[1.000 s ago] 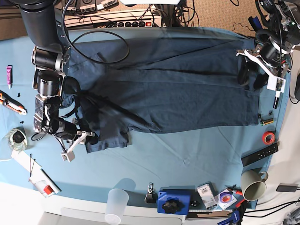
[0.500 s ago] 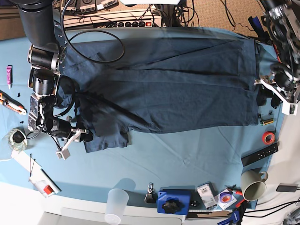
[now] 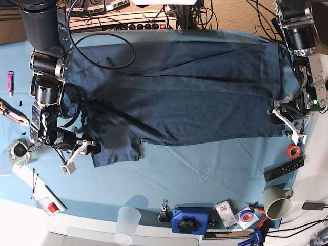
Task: Fold the T-shirt properly
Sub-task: 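Move the left gripper to the shirt's side edge and grasp it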
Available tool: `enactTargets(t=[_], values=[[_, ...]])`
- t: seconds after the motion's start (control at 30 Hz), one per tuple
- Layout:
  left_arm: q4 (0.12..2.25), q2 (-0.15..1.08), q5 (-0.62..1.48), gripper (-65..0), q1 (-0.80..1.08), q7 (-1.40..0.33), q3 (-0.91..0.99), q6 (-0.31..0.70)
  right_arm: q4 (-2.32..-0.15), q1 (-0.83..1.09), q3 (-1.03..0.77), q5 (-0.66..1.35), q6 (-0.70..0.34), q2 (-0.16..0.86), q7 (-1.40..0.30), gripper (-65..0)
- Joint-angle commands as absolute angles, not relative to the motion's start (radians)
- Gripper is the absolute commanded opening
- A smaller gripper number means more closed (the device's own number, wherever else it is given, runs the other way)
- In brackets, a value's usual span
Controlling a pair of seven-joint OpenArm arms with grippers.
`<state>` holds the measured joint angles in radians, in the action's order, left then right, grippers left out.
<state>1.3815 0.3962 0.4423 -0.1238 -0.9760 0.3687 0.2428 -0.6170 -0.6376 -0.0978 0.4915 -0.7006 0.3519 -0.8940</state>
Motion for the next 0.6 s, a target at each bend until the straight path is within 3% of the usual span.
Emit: enactTargets(t=[0.0, 0.33, 0.57], values=[[1.374, 0.413, 0.464, -31.4, -0.150, -0.973, 0.373, 0.245, -0.627, -0.662, -0.100, 0.478, -0.698, 0.371, -0.909, -44.8], [1.300, 0.402, 0.631, -32.3, -0.172, -1.075, 0.373, 0.287, -0.627, -0.662, -0.100, 0.481, -0.698, 0.388, -0.914, -44.8], [1.300, 0.394, 0.629, -49.3, -0.174, -1.021, 0.373, 0.255, -0.627, -0.662, -0.100, 0.482, -0.698, 0.388, -0.912, -47.5]])
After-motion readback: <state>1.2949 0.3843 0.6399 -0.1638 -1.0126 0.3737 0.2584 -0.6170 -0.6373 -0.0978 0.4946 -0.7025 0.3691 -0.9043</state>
